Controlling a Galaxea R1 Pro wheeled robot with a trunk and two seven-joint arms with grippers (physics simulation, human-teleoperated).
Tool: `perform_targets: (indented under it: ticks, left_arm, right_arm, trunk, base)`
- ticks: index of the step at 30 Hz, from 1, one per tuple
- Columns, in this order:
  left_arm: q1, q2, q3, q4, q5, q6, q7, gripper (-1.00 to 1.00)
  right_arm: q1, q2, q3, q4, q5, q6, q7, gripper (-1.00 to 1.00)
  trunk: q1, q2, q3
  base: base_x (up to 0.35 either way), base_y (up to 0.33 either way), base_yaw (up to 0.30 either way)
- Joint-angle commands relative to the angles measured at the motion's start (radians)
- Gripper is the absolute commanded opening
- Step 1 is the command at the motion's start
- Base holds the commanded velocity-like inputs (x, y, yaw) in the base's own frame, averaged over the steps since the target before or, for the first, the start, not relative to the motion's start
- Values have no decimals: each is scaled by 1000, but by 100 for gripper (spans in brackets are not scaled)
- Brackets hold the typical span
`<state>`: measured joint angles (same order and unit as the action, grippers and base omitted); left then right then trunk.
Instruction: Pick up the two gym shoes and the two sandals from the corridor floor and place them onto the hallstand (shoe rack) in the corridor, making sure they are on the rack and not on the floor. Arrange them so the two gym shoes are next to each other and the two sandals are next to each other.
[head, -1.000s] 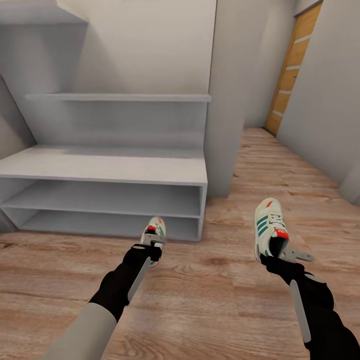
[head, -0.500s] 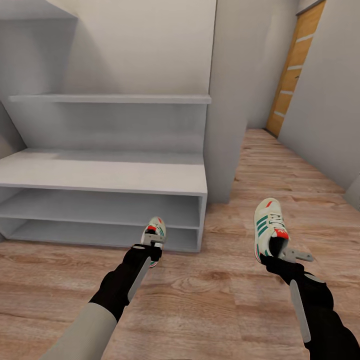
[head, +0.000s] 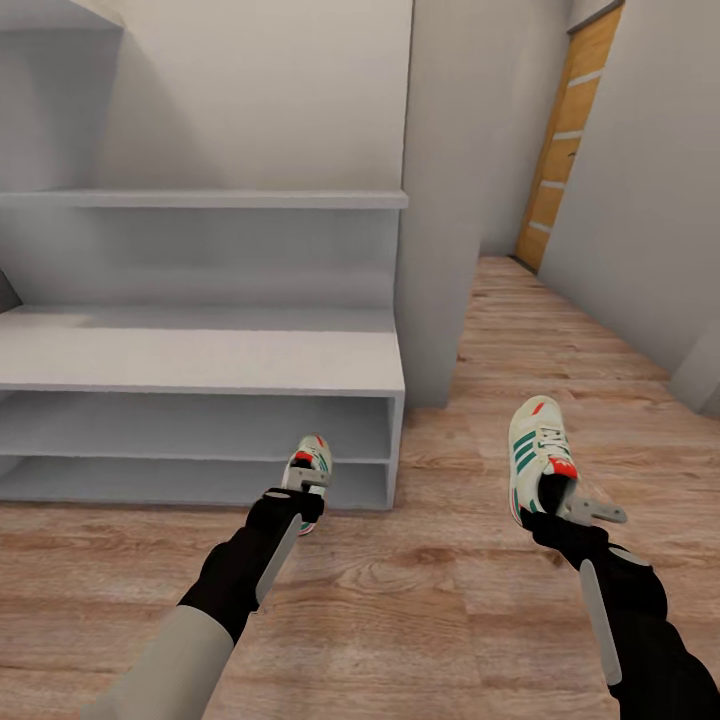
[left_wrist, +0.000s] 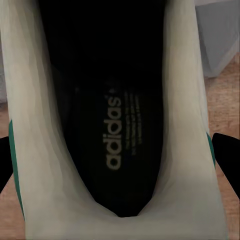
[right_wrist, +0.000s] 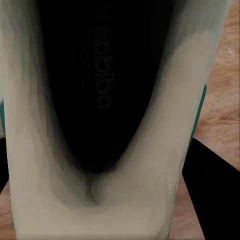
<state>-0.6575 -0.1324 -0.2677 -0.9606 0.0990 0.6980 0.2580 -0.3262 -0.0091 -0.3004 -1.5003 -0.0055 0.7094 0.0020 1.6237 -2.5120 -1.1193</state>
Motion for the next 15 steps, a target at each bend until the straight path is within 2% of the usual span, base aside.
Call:
perform_targets:
  ticks: [1,10,15]
  left_arm:
    - [-1,0,-2,-1,10,3,9,-100]
    - [-1,2,0,-1,10,3,9,-100]
    - [-1,2,1,-1,10,3,9,-100]
  right_arm:
    - [-1,0,0,-1,-1,5,0,-100]
    - [-1,0,0,-1,-1,5,0,-100]
    - [-1,0,0,-1,-1,5,0,-100]
  trunk:
    - [0,0,-1]
    - [0,0,-1]
    - [2,-1,-16]
  base:
    - [204,174,-5]
    - [48,36,-1]
    - [1,1,0]
